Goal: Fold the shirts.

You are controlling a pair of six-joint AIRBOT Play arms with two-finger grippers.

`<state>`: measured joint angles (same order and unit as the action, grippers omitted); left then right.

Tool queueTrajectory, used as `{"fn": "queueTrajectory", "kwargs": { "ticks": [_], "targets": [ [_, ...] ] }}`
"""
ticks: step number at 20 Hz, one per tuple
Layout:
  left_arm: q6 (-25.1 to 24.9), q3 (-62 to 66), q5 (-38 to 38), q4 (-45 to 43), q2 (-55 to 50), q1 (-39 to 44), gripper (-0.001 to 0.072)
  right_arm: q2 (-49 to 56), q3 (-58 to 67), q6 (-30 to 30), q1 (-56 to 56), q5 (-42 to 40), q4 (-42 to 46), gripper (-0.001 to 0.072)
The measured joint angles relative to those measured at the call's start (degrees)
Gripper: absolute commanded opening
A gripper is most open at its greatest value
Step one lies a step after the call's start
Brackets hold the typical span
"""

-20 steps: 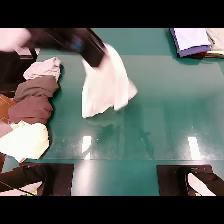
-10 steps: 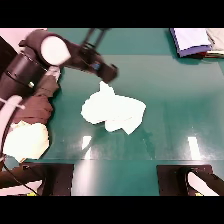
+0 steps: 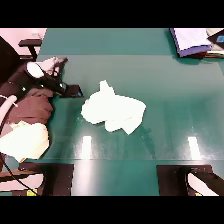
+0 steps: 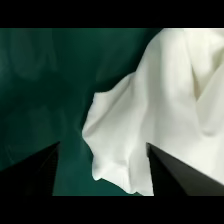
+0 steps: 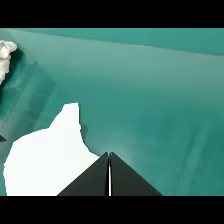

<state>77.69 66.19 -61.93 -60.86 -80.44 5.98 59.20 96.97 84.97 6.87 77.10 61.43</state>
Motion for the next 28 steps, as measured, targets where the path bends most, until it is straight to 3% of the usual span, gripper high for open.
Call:
{"fn": "queueTrajectory", "kwargs": {
  "ticks": [4,6,7,13,14,15,16,22,28],
  "targets": [
    [-4.2,-5.0,3.2,4.3,-2.8,1.6,0.0607,0.0,-3.8,0.0,0.8,-1.5,0.0,0.0013],
    [-4.9,-5.9,4.3,5.4,-3.8,2.5,0.0168,0.0,-5.6,0.0,1.0,-1.9,0.1,0.0013],
    [-5.1,-5.9,5.1,5.9,-4.1,2.6,0.0026,0.0,-6.7,0.0,1.0,-1.8,0.6,0.0013],
    [-5.4,0.9,5.2,6.4,-2.1,1.4,0.0022,-0.5,-19.4,0.0,1.1,0.3,3.7,0.0017],
    [-5.4,2.5,5.0,6.2,-1.2,1.2,0.0022,-0.5,-22.5,0.0,1.1,0.5,3.8,0.0154],
    [-5.5,3.9,4.9,5.9,-0.3,1.0,0.0022,-0.1,-26.1,0.0,1.1,0.6,4.0,0.0405],
    [-5.5,5.1,4.8,5.7,0.4,0.9,0.0022,0.5,-29.4,0.0,1.1,0.5,4.0,0.0459],
    [-5.6,7.6,3.7,4.4,2.0,0.7,0.0023,11.7,-43.8,-3.8,2.9,-8.1,-6.9,0.0459],
    [-5.6,8.0,3.1,4.0,2.2,0.6,0.0022,25.1,-40.9,-8.9,9.0,-14.1,-16.0,0.0439]
  ]
}}
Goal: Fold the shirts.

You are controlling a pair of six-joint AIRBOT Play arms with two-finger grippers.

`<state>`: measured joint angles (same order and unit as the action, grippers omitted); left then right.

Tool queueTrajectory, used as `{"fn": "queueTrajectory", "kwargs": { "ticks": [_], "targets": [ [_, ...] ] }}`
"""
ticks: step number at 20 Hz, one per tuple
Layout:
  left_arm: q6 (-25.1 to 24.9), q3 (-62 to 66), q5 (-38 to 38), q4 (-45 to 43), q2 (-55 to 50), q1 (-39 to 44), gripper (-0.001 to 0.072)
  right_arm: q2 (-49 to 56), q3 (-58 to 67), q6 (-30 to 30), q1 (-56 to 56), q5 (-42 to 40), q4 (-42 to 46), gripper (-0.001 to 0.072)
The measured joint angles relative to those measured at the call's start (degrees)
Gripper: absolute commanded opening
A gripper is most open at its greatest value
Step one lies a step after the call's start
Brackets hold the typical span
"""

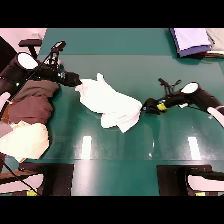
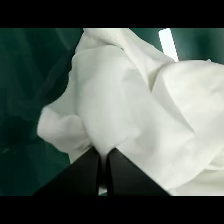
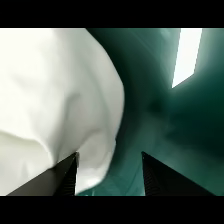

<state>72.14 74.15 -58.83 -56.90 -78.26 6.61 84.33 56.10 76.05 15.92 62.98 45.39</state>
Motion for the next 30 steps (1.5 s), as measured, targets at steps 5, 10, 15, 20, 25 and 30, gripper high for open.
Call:
{"fn": "queueTrajectory", "kwargs": {
  "ticks": [5,10,15,20,25,30],
  "targets": [
    [0.0,0.2,-0.2,-0.2,0.5,0.0,0.0022,7.5,7.6,-1.3,3.8,-1.1,-1.3,0.0012],
    [0.0,6.5,0.3,-2.1,7.3,0.0,0.0022,1.6,16.6,-1.2,1.8,1.4,3.7,0.0012],
    [0.0,20.1,0.4,-3.0,19.6,0.0,0.0022,-15.3,29.3,1.0,-3.4,7.8,9.8,0.0012],
    [0.3,30.0,-1.4,-2.8,30.1,0.0,0.0021,-29.3,41.3,5.7,-6.4,13.9,16.2,0.0012],
    [1.9,34.3,-3.8,-2.4,33.0,0.0,0.0021,-33.4,50.0,10.7,-7.0,18.6,23.7,0.0011],
    [3.7,34.2,-14.2,-2.7,25.8,0.0,0.0021,-25.5,49.7,13.4,-7.1,24.5,26.5,0.0012]
  ]
}}
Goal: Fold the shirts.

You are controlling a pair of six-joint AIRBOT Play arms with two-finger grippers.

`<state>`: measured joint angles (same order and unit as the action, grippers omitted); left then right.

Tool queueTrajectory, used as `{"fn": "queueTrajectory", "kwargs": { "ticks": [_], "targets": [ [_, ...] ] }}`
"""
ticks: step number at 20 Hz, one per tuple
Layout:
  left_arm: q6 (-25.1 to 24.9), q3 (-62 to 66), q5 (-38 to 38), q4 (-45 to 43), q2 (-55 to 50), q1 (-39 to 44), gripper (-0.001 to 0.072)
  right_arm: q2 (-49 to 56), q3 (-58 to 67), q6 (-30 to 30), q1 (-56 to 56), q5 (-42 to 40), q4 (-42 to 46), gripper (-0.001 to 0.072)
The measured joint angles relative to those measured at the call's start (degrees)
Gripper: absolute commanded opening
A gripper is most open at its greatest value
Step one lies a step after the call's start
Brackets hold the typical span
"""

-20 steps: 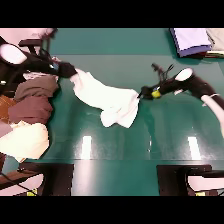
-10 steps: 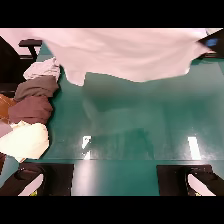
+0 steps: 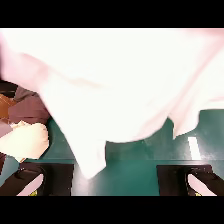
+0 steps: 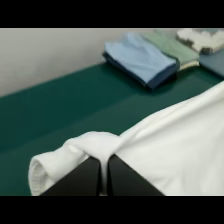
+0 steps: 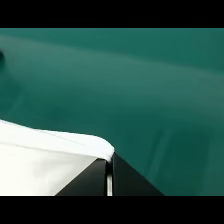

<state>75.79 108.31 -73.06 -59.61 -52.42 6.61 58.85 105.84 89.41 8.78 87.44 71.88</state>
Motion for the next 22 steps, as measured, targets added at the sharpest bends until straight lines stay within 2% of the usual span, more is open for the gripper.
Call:
{"fn": "queueTrajectory", "kwargs": {
  "ticks": [3,5,10,11,12,13,15,17,22],
  "targets": [
    [0.4,-6.4,-4.6,-0.3,-6.6,0.0,0.0022,7.1,-5.9,0.5,0.0,1.8,0.5,0.0012],
    [0.6,-13.5,-4.8,-0.3,-11.3,0.0,0.0022,12.2,-10.5,0.3,0.0,1.3,1.0,0.0012],
    [-1.3,-26.4,5.8,-0.1,-23.8,0.0,0.0023,22.9,-16.1,-0.7,0.0,-5.2,0.1,0.0015],
    [-1.7,-27.4,8.6,-0.1,-26.0,0.0,0.0047,24.2,-16.5,-0.8,0.0,-6.4,0.1,0.0131],
    [-2.2,-28.0,11.1,-0.1,-27.6,0.0,0.0292,25.2,-16.7,-0.8,-0.1,-8.0,0.0,0.0402],
    [-2.4,-28.5,13.9,-0.2,-28.8,0.0,0.0522,26.0,-16.9,-1.0,-0.3,-9.1,-0.1,0.0468],
    [-2.2,-28.4,16.8,-0.9,-30.2,-0.4,0.0531,26.9,-16.1,-1.0,-1.4,-10.5,-0.4,0.0467],
    [-1.2,-26.6,16.3,-1.4,-30.8,-2.2,0.0531,26.8,-15.0,-1.7,-3.1,-10.1,-1.7,0.0451],
    [0.3,-28.8,6.3,-2.0,-29.0,-10.1,0.0531,18.6,-20.9,-4.1,-7.3,-7.0,-4.0,0.045]
  ]
}}
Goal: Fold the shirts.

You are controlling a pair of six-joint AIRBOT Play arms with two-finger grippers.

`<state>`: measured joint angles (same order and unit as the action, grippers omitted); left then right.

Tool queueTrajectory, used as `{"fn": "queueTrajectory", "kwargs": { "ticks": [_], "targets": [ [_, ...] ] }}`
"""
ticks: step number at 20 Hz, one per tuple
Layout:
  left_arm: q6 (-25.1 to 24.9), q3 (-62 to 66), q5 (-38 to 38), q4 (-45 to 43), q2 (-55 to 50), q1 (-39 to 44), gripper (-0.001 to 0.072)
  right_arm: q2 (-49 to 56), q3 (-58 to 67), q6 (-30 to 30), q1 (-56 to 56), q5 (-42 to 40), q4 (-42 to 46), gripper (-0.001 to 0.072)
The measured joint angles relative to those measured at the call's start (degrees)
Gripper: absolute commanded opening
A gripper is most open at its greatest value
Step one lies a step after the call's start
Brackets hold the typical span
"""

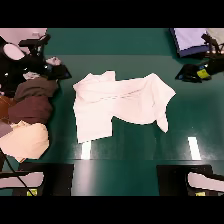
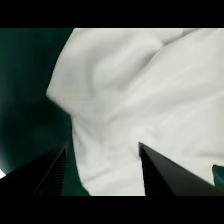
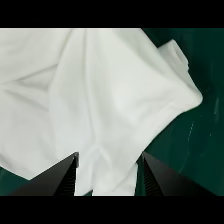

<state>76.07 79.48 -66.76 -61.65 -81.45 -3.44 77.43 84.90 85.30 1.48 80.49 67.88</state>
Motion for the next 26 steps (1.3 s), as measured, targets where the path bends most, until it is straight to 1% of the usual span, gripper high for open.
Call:
{"fn": "queueTrajectory", "kwargs": {
  "ticks": [4,9,15,16,17,18,19,22,23,24,26],
  "targets": [
    [-0.7,-11.6,-1.0,1.7,2.4,-2.8,0.0531,-9.0,-10.4,-0.6,-0.9,0.0,-0.7,0.0449],
    [-3.5,-23.7,4.3,7.9,2.8,-3.5,0.053,-15.6,-18.6,-0.9,-1.4,-1.1,-3.1,0.0449],
    [-4.4,-28.3,11.3,10.5,2.7,1.7,0.0529,-17.4,-20.7,-1.0,-1.4,-1.3,-4.8,0.0449],
    [-4.4,-28.4,12.1,10.7,2.5,2.7,0.0488,-17.4,-20.8,-1.0,-1.4,-1.1,-4.9,0.045],
    [-4.3,-28.6,12.7,10.9,2.3,3.5,0.0289,-17.5,-20.9,-1.0,-1.4,-0.9,-4.9,0.045],
    [-4.2,-28.7,13.3,10.8,2.0,4.2,0.0142,-17.5,-21.0,-1.0,-1.4,-0.7,-5.0,0.0449],
    [-4.0,-28.6,13.5,10.8,1.9,4.5,0.0026,-17.6,-21.0,-1.0,-1.4,-0.5,-5.0,0.045],
    [-3.7,-26.2,13.3,11.0,1.8,5.2,0.0022,-17.9,-22.1,-0.9,-1.4,0.4,-3.4,0.0452],
    [-3.5,-25.0,12.8,11.1,1.8,5.4,0.0022,-18.3,-23.3,-1.0,-1.5,1.0,-2.9,0.0478],
    [-3.5,-23.6,11.8,11.1,1.8,5.4,0.0022,-18.7,-25.2,-1.0,-1.5,1.2,-2.2,0.0574],
    [-3.5,-21.2,10.1,11.2,1.8,5.6,0.0022,-19.3,-30.0,-0.9,-1.9,1.4,-0.8,0.0582]
  ]
}}
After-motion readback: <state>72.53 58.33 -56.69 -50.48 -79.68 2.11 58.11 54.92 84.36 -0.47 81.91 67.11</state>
